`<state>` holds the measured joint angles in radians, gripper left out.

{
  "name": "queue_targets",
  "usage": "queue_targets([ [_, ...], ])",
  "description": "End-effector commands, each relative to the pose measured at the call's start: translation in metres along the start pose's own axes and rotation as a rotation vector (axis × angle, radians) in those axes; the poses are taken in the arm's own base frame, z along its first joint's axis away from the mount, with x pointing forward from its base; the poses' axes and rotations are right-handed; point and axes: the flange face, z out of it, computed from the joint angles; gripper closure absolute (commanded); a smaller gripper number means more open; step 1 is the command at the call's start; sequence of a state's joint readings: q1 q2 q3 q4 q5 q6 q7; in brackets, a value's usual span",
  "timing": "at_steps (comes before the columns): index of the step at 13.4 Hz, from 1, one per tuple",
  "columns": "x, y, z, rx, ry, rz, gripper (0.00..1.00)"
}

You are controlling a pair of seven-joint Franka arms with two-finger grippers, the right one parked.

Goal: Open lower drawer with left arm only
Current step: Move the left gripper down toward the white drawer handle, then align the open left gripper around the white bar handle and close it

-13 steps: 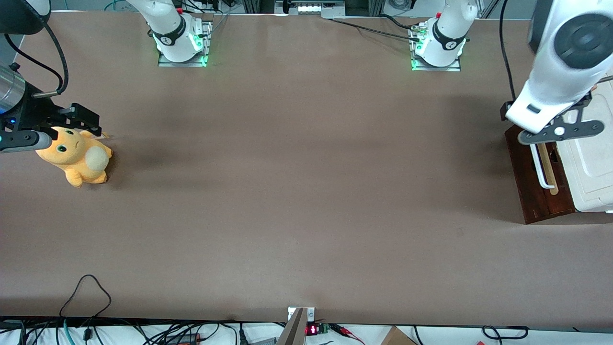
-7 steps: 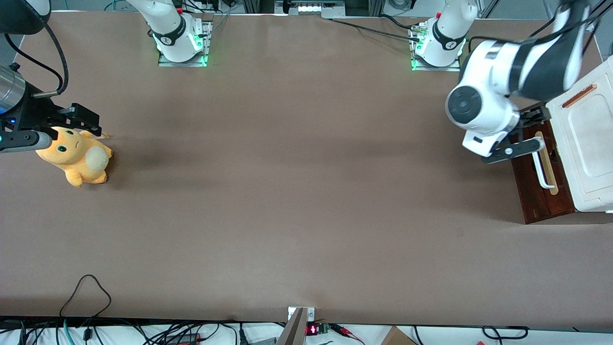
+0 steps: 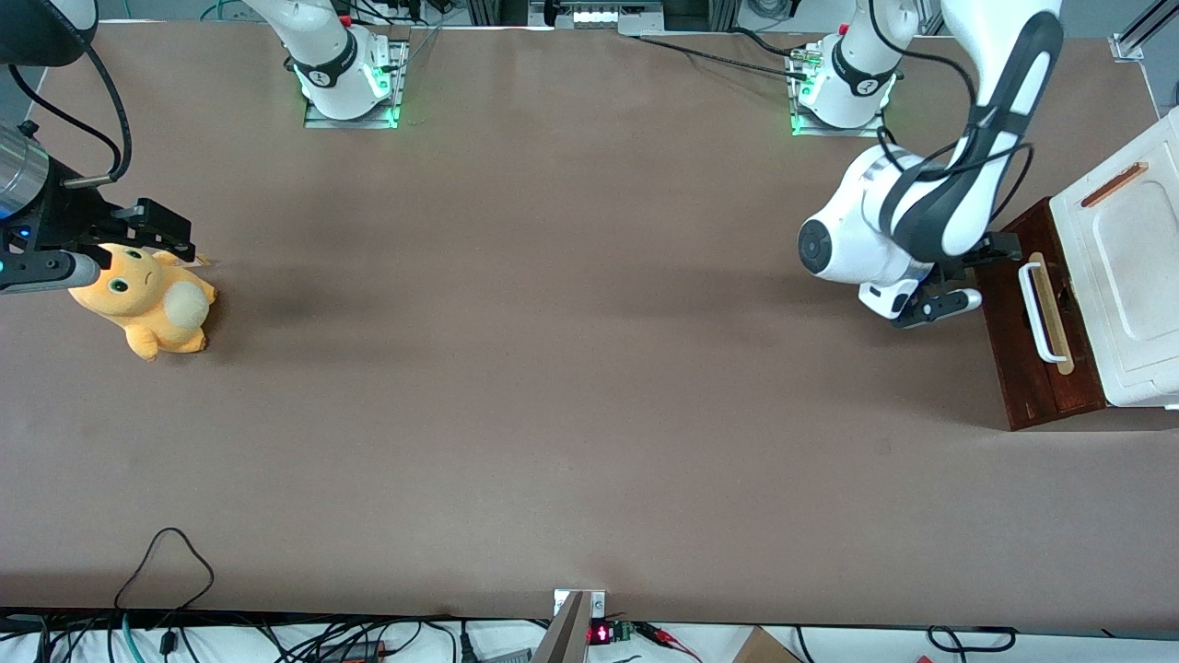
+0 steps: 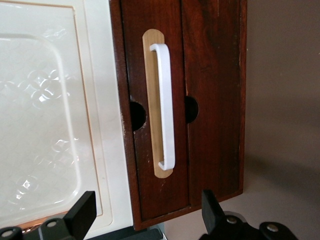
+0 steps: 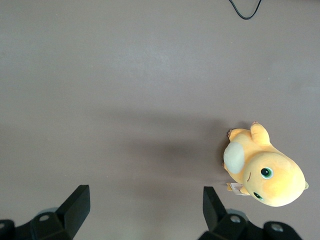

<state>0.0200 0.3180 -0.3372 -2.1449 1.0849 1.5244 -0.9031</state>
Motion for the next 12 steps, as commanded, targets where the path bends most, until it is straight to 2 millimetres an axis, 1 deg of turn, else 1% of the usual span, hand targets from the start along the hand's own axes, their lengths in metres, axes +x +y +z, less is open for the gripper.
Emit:
queue_targets([
  [1,0.002,0.024,0.009,0.105,0.036,-0.012,0.07],
  [3,0.002,0.04,0.019,0.165,0.047,-0.012,0.07],
  [4,0.001,0.052,0.025,0.187,0.046,-0.007,0.07],
  [5,0.0,0.065,0.022,0.22,0.068,-0.003,0.07],
  [6,0.002,0.067,0.027,0.249,0.09,-0.005,0.07],
  [7,0.004,0.066,0.033,0.255,0.091,-0.002,0.07],
  [8,0.009,0.061,0.041,0.264,0.098,-0.001,0.07],
  [9,0.017,0.055,0.05,0.286,0.122,0.007,0.07],
  [10,0.023,0.049,0.063,0.286,0.118,0.026,0.07],
  [11,0.028,0.045,0.071,0.267,0.113,0.042,0.07],
  [12,0.031,0.044,0.074,0.263,0.133,0.045,0.07],
])
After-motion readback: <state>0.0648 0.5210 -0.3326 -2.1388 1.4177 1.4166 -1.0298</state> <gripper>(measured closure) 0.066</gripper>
